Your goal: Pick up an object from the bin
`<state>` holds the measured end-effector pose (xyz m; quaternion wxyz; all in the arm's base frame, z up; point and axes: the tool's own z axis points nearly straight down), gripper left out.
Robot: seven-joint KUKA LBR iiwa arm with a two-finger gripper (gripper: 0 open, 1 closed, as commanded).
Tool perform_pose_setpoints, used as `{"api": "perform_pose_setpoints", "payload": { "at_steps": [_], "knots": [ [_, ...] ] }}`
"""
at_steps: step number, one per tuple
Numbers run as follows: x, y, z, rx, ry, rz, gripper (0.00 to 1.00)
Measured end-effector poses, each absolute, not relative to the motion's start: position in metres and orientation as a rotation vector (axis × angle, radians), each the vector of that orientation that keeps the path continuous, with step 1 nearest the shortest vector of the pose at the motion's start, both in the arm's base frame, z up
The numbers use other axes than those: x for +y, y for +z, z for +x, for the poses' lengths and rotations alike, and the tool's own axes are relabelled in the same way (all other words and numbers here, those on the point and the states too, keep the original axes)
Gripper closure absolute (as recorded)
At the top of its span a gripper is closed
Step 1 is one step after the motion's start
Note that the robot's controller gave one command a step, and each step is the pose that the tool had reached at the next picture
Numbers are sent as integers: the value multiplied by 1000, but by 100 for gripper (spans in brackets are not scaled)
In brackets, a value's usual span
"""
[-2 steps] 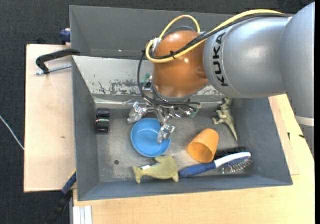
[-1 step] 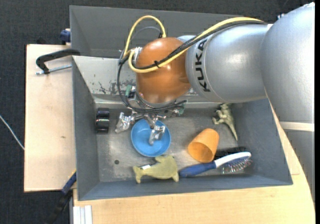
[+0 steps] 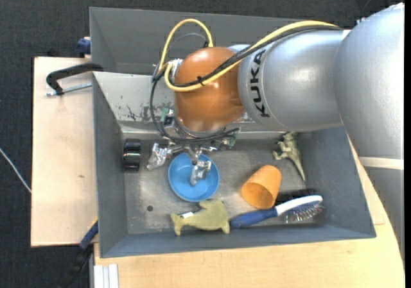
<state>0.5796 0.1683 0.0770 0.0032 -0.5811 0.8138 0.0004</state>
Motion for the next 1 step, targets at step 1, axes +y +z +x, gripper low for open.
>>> {"api": "perform_pose_setpoints", "payload": {
  "at_steps": [1],
  "knots": [
    [171,81,582,2545,0,-1820,100]
  ]
}}
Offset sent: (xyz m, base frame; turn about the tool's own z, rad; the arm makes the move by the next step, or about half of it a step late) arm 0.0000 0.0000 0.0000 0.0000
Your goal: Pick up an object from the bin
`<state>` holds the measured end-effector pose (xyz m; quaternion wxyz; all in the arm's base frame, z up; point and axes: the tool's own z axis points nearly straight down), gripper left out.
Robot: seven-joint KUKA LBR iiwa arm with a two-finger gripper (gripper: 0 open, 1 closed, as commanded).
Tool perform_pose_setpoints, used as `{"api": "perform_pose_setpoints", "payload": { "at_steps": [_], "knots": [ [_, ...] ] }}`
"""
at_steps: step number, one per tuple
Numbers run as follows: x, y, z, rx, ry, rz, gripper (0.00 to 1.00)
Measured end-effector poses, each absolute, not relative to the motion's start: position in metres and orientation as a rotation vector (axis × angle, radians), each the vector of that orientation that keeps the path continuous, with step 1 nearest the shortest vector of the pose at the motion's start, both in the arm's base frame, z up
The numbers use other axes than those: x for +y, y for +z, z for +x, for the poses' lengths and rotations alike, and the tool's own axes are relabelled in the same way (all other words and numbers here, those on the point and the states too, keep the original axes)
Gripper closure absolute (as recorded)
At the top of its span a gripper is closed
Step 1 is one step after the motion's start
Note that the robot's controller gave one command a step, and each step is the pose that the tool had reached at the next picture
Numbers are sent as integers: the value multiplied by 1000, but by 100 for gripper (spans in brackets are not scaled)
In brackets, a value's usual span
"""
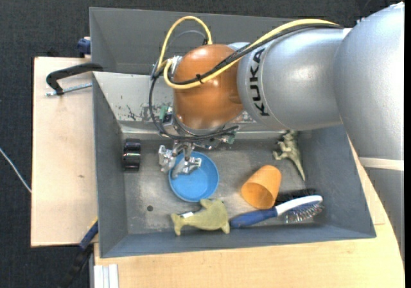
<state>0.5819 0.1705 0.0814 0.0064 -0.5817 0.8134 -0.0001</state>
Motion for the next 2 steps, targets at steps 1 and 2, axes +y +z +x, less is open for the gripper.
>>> {"api": "perform_pose_setpoints", "payload": {
  "at_steps": [1,2],
  "knots": [
    [173,157,585,2545,-4,-1815,100],
    [175,179,586,2552,-1,-1815,100]
  ]
}}
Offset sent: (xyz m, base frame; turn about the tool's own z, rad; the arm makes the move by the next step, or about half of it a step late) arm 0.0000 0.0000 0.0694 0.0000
